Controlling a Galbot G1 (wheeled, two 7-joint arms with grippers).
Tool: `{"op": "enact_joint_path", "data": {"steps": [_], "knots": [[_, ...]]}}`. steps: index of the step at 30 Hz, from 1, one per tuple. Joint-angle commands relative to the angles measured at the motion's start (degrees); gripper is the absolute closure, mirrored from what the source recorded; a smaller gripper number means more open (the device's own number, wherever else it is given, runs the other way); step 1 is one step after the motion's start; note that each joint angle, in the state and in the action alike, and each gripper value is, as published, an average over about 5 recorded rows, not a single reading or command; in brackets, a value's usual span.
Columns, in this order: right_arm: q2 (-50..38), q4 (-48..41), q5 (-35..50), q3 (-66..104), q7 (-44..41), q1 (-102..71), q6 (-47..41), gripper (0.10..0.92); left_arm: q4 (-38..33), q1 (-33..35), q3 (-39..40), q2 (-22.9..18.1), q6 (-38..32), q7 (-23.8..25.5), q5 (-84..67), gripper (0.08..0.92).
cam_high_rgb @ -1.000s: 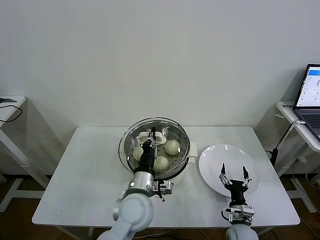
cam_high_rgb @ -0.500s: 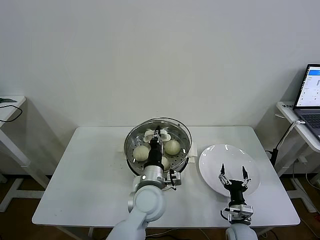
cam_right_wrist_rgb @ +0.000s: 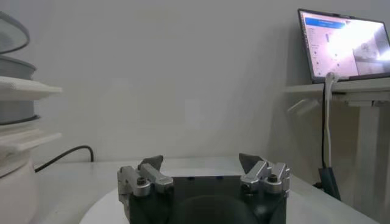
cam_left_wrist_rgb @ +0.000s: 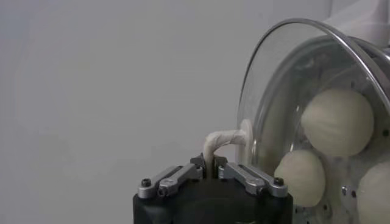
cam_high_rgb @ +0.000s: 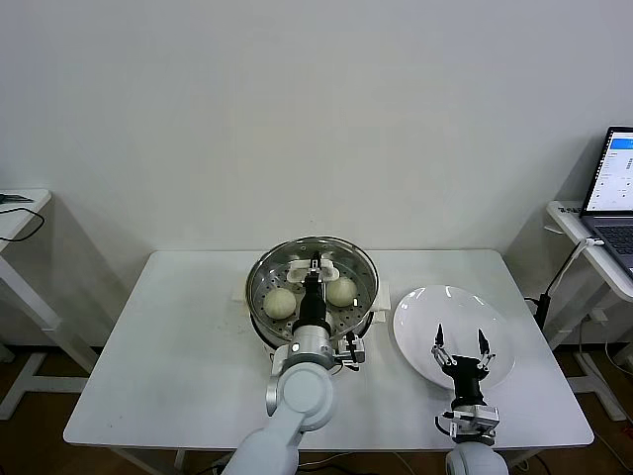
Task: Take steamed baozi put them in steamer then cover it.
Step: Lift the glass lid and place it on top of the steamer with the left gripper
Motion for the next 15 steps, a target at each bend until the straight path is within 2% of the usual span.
{"op": "enact_joint_path", "data": {"steps": [1, 15], "knots": [[0.0, -0.2, 0.0, 0.0, 0.0, 0.0, 0.1, 0.203, 1.8, -0.1, 0.0, -0.9, -0.7, -0.4, 3.4, 0.81], [0.0, -0.3, -0.1, 0.1, -0.1, 0.1, 0.4, 0.203, 3.3, -0.3, -0.6, -1.7, -1.1, -1.1, 4.0, 0.81]]}}
